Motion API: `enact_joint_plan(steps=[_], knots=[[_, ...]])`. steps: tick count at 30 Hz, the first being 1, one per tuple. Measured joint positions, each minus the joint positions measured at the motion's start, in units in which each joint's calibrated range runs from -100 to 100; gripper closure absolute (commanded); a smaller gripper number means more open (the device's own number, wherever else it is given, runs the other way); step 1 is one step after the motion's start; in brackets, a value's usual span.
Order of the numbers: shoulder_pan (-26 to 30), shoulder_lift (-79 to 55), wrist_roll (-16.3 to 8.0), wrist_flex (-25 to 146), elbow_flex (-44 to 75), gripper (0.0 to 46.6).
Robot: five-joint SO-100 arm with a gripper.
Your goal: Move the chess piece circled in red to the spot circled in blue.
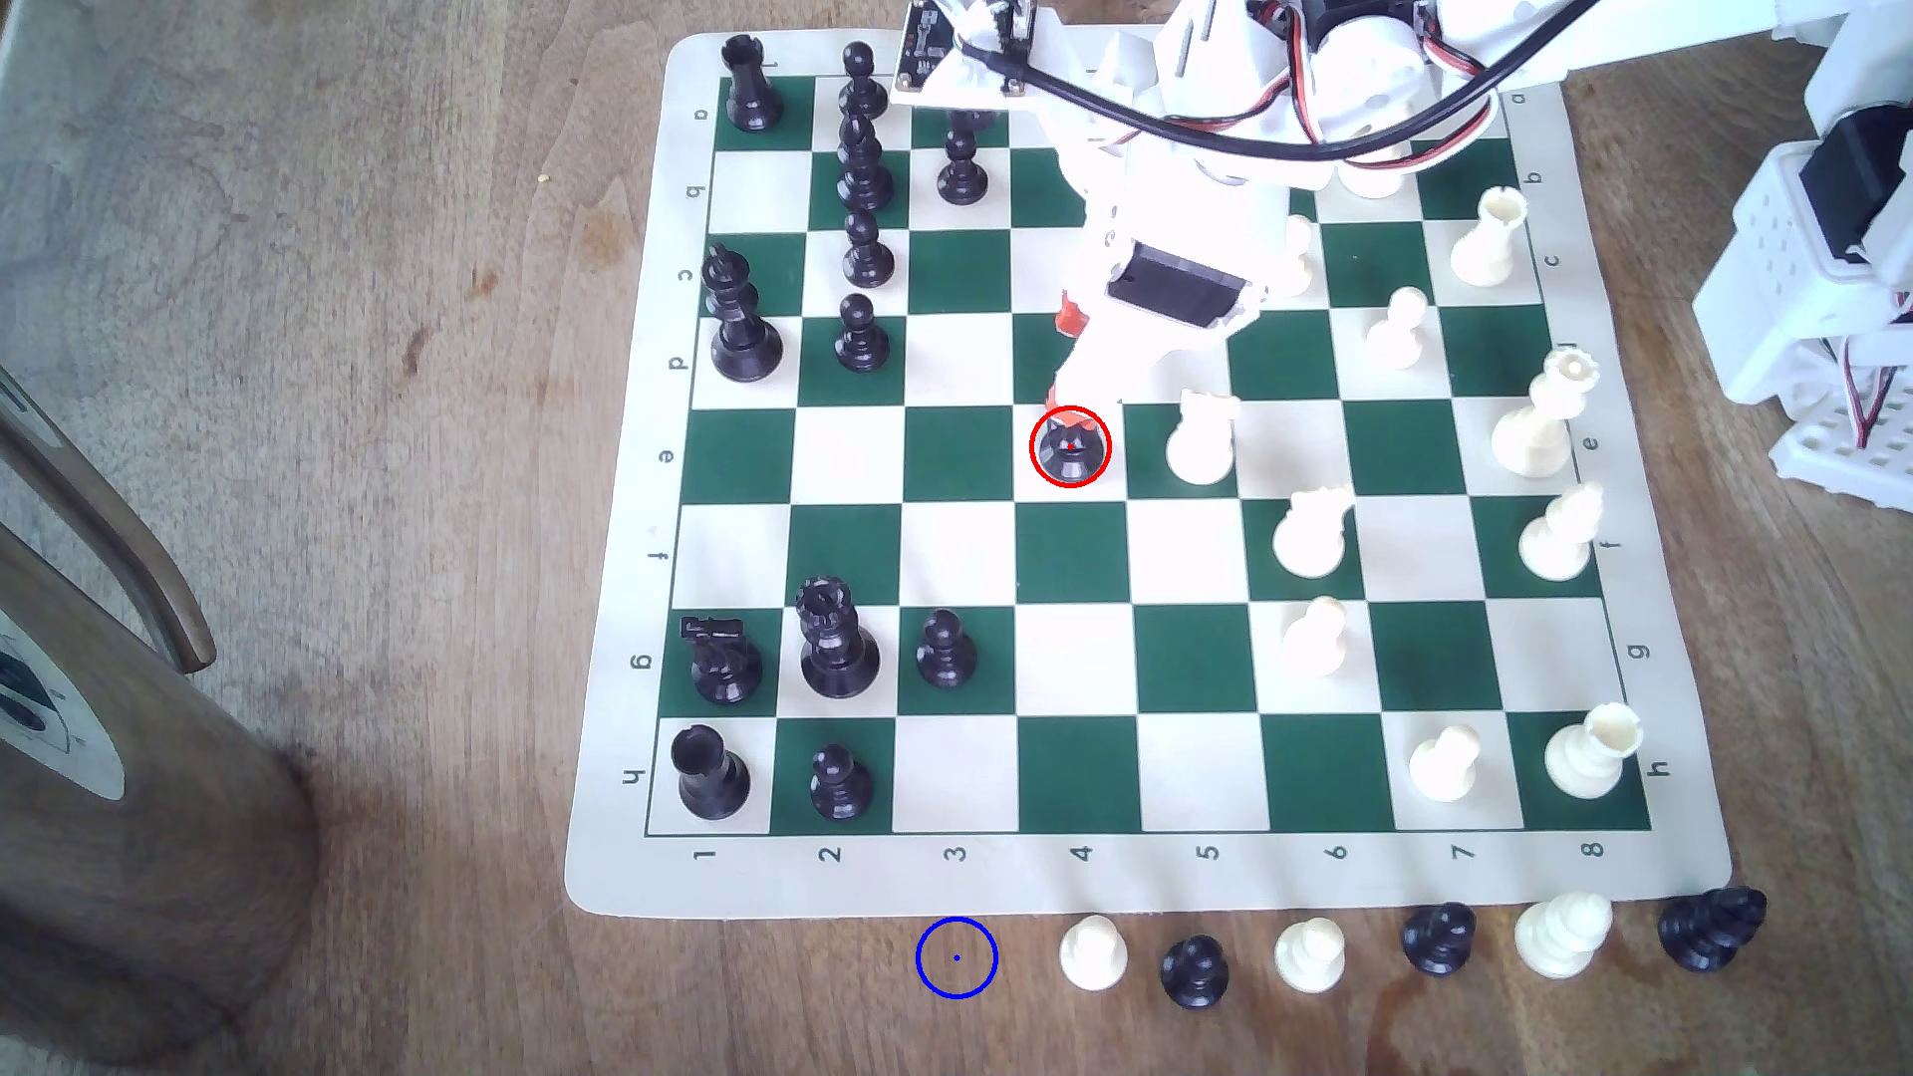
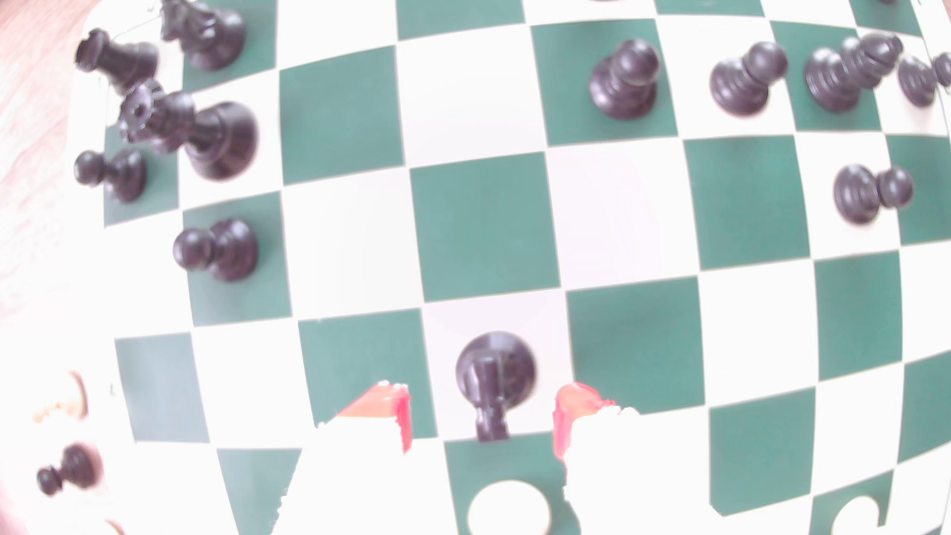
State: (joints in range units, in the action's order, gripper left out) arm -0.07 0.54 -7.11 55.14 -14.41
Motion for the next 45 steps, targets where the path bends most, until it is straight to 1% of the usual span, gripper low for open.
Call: enact_joint_plan(steps=[4,10,27,35,45], knots=[[0.0,0.0,0.0,-0.4,-0.6,31.9],[1.8,0.0,0.0,-1.7,-2.7,31.9],[1.8,-1.2,0.0,-6.5,-7.7,32.0],[2.8,-1.2,0.0,-9.4,-10.5,31.8],[2.8,-2.0,0.0,-11.3,-10.7,34.8]])
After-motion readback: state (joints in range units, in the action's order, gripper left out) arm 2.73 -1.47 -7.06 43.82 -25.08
